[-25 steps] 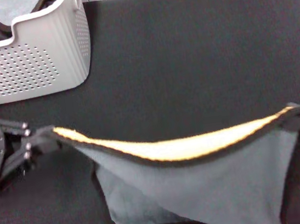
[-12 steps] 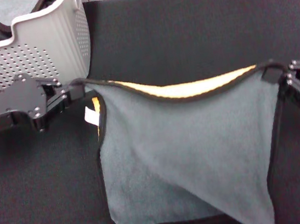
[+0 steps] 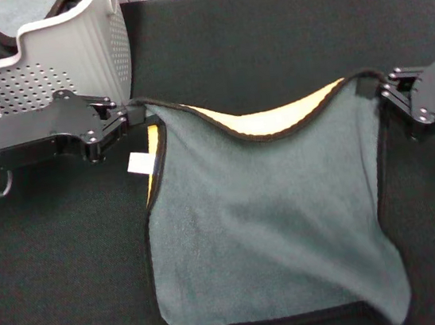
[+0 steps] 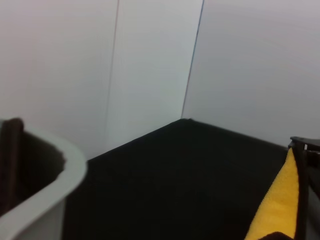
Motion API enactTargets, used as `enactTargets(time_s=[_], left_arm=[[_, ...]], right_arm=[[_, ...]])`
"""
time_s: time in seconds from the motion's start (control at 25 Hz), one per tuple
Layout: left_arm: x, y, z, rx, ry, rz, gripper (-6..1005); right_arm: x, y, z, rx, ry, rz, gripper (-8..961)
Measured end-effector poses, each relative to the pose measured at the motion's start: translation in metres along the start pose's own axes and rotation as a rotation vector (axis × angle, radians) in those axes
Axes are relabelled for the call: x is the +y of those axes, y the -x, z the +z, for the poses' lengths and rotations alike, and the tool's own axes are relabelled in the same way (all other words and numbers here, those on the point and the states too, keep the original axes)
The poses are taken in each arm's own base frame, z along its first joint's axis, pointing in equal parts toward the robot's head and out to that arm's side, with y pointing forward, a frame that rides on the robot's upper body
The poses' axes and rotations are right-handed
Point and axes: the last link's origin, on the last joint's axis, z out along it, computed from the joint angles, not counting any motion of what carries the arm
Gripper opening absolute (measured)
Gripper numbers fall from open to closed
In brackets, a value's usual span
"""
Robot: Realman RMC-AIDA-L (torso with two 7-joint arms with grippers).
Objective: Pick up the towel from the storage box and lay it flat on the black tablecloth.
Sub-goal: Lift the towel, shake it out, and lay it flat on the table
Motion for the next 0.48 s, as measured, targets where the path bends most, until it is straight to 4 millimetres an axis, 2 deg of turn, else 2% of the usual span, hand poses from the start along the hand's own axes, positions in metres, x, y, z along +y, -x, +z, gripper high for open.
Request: enactTargets(time_s=[0.28, 0.48], left_arm=[[-0.014, 0.0, 0.009, -0.036, -0.078, -0.016, 13], [-0.02, 0.003, 0.016, -0.078, -0.116, -0.017, 13]], right_arm=[[-0.02, 0.005, 0.022, 0.063, -0.049, -0.049, 64], [-0.027, 0.005, 0.033, 0.104, -0.053, -0.055, 65]])
